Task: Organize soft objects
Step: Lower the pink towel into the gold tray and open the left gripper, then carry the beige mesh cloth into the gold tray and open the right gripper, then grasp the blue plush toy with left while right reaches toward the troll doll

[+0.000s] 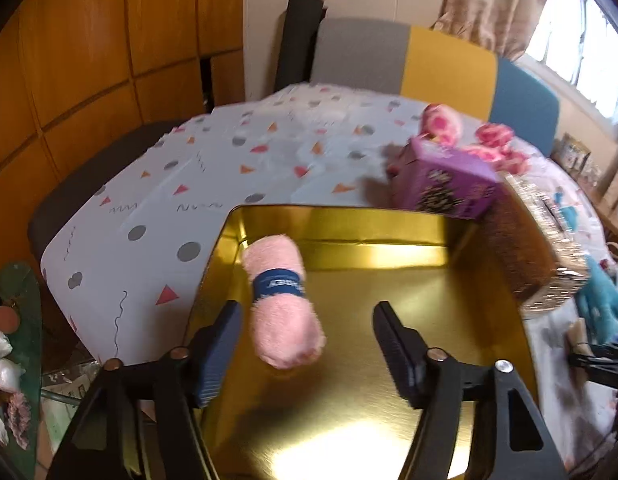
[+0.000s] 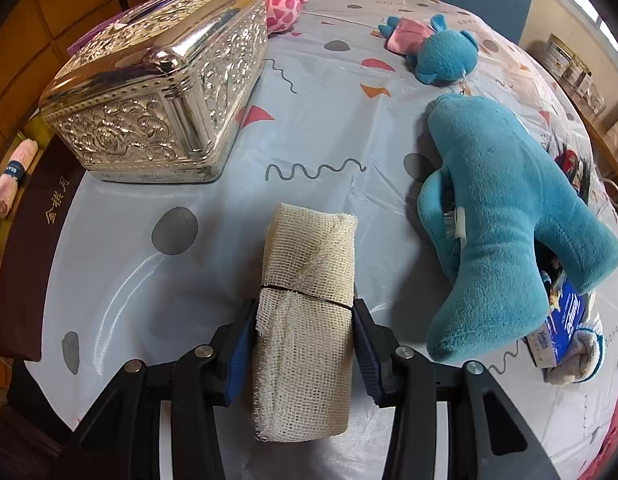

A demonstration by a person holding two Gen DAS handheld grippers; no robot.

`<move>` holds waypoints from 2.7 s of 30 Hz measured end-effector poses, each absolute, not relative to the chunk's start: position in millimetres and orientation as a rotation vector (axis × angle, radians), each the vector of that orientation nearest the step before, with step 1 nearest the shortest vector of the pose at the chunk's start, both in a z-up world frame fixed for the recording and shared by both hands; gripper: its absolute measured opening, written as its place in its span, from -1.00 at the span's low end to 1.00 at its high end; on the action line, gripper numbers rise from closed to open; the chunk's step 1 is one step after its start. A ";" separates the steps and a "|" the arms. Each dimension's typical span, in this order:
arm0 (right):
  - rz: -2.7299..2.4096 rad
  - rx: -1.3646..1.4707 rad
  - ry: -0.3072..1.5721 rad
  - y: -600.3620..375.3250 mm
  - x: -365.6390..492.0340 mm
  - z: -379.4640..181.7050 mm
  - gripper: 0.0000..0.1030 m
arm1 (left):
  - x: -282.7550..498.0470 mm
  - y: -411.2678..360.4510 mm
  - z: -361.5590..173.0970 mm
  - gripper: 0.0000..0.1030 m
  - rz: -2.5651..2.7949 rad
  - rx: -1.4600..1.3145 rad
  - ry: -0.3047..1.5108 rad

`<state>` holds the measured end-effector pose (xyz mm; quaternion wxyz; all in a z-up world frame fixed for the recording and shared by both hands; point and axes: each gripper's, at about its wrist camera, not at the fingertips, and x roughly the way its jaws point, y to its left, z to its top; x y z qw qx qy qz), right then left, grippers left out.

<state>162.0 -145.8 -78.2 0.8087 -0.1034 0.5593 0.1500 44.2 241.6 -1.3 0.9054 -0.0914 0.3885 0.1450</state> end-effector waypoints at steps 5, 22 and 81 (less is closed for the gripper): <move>0.289 -0.206 1.211 -145.4 158.4 -75.1 -0.15 | 28.9 222.1 14.5 0.77 0.259 -0.204 0.757; 0.471 0.014 0.890 -106.8 105.8 55.9 -0.16 | 4.3 214.9 30.4 0.99 0.380 -0.133 0.671; 0.576 0.017 0.921 2.9 136.0 28.9 0.21 | -22.0 217.9 22.6 0.99 0.397 -0.090 0.708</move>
